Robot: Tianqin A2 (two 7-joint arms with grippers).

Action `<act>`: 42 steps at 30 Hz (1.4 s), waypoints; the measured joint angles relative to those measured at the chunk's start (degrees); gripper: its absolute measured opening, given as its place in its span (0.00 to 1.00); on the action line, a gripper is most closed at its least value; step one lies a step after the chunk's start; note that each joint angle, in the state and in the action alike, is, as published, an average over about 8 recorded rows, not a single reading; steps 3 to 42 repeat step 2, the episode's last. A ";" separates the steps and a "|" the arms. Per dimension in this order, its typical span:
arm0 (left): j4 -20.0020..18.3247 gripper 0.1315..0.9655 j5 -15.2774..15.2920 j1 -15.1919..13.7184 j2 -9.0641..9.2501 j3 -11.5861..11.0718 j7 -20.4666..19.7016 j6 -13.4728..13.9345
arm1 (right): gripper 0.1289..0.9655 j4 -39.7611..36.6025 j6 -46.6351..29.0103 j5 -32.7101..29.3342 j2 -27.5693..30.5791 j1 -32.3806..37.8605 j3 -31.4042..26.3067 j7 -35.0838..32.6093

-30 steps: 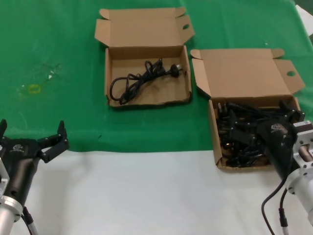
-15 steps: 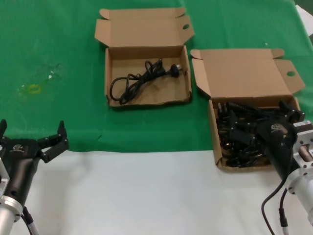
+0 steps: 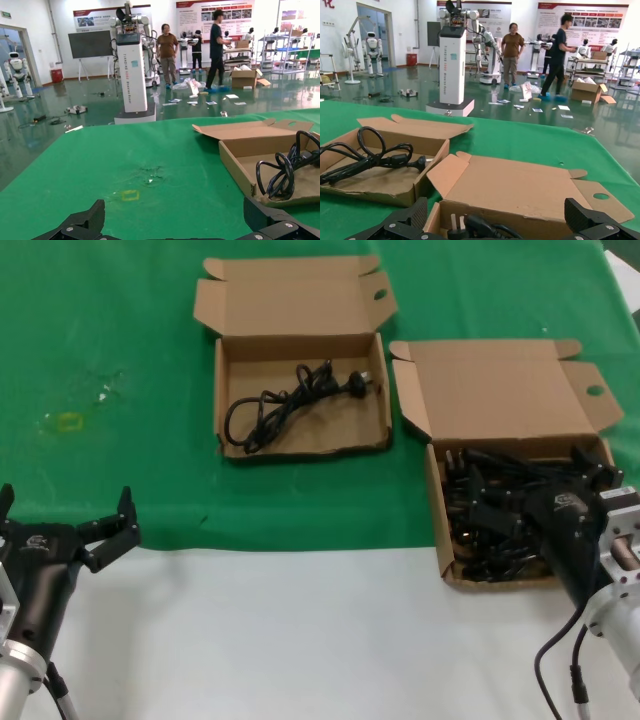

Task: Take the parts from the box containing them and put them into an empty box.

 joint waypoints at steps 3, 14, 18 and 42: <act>0.00 1.00 0.00 0.00 0.00 0.00 0.00 0.00 | 1.00 0.00 0.00 0.00 0.00 0.00 0.00 0.00; 0.00 1.00 0.00 0.00 0.00 0.00 0.00 0.00 | 1.00 0.00 0.00 0.00 0.00 0.00 0.00 0.00; 0.00 1.00 0.00 0.00 0.00 0.00 0.00 0.00 | 1.00 0.00 0.00 0.00 0.00 0.00 0.00 0.00; 0.00 1.00 0.00 0.00 0.00 0.00 0.00 0.00 | 1.00 0.00 0.00 0.00 0.00 0.00 0.00 0.00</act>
